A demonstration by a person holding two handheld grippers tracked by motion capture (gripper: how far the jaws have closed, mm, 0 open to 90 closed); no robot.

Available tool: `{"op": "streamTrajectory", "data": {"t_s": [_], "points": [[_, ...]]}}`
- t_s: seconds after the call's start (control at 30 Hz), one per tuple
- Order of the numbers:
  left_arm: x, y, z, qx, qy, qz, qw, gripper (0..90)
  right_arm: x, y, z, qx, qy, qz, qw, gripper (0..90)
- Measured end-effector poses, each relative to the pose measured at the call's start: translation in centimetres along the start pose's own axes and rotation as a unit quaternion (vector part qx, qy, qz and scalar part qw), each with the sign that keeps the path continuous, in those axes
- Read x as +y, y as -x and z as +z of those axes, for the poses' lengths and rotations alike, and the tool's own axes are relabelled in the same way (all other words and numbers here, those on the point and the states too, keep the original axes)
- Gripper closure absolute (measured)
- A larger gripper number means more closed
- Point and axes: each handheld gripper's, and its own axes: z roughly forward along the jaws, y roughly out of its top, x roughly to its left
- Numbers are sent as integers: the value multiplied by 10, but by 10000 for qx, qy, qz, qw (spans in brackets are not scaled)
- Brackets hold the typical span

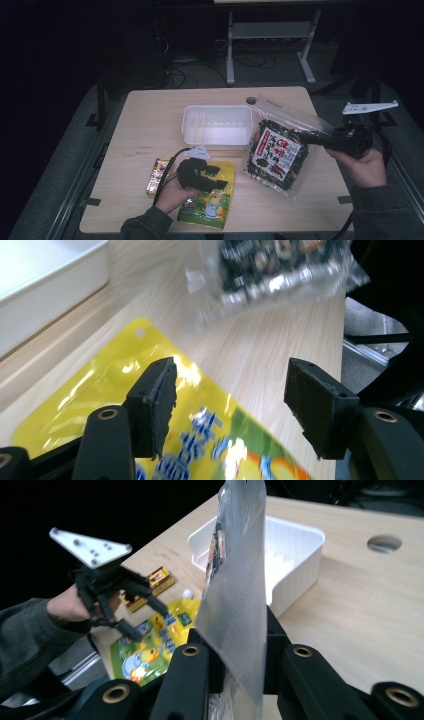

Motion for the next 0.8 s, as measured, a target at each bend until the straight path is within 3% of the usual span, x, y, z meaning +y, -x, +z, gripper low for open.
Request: {"op": "streamTrajectory", "data": {"t_s": [0.17, 0.5, 0.8], "points": [[-16, -3, -16, 126, 35, -62, 9999, 338, 30, -8, 15, -217, 8, -247, 9995, 786], [-39, -8, -36, 254, 137, -198, 9994, 326, 69, -16, 42, -327, 114, -500, 9981, 785], [-55, -11, -52, 299, 277, -282, 9988, 305, 101, -20, 86, -488, 73, -711, 9962, 785]]}}
